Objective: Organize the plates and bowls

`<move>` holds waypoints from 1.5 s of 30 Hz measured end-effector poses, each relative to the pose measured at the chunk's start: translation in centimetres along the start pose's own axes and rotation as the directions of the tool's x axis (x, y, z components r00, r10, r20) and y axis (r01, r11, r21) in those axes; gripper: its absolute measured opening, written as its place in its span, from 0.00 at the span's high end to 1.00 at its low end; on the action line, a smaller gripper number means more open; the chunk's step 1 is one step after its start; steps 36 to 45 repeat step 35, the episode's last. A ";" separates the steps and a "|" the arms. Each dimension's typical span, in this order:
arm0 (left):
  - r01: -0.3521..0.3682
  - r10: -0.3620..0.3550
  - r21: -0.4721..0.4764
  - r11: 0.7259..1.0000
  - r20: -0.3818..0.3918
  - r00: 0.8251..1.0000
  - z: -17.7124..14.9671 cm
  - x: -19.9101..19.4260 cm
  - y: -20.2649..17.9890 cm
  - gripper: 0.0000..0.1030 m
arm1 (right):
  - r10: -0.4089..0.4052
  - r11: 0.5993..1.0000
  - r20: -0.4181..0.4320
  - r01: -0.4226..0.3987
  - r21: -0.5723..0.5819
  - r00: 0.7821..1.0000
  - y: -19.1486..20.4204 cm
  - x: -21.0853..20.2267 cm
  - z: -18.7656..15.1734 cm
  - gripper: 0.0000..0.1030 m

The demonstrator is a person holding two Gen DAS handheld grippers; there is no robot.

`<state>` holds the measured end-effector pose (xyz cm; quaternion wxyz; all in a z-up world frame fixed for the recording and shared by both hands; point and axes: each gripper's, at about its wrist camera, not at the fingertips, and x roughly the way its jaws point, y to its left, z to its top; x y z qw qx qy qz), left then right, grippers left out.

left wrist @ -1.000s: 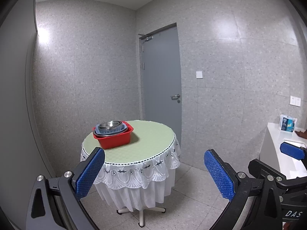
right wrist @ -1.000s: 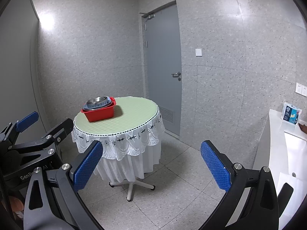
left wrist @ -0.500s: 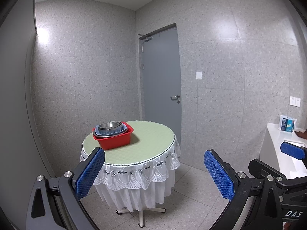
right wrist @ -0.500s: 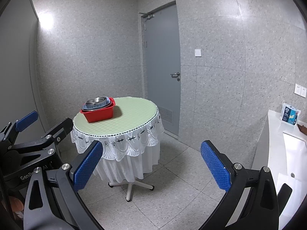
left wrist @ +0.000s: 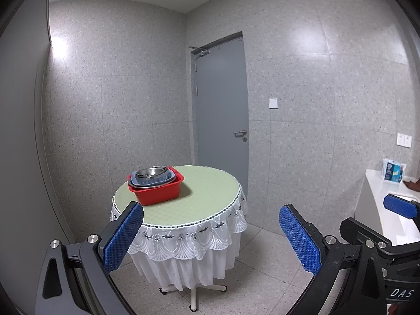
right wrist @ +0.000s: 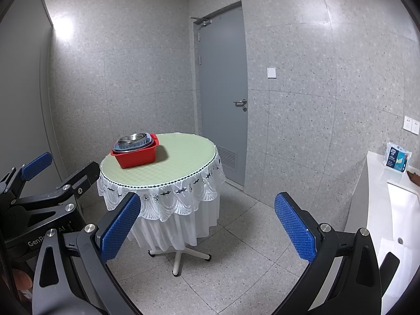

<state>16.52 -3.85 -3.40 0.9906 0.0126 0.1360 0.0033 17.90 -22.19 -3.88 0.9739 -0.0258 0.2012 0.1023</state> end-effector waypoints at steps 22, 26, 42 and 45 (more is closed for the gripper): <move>-0.001 0.001 -0.004 1.000 -0.005 1.000 1.0 0.3 0.1 0.01 | 0.003 1.000 -0.004 -0.003 -0.008 1.000 -0.7 0.2 1.1 0.00; 0.000 0.000 -0.010 1.000 -0.015 1.000 1.6 0.5 0.2 0.01 | 0.006 1.000 -0.017 -0.006 -0.007 1.000 -0.8 0.4 1.5 0.00; -0.003 0.003 0.003 1.000 -0.023 1.000 4.7 1.8 1.9 0.01 | -0.003 1.000 -0.029 0.003 -0.002 1.000 0.2 1.3 3.7 0.00; -0.003 0.003 0.003 1.000 -0.023 1.000 4.7 1.8 1.9 0.01 | -0.003 1.000 -0.029 0.003 -0.002 1.000 0.2 1.3 3.7 0.00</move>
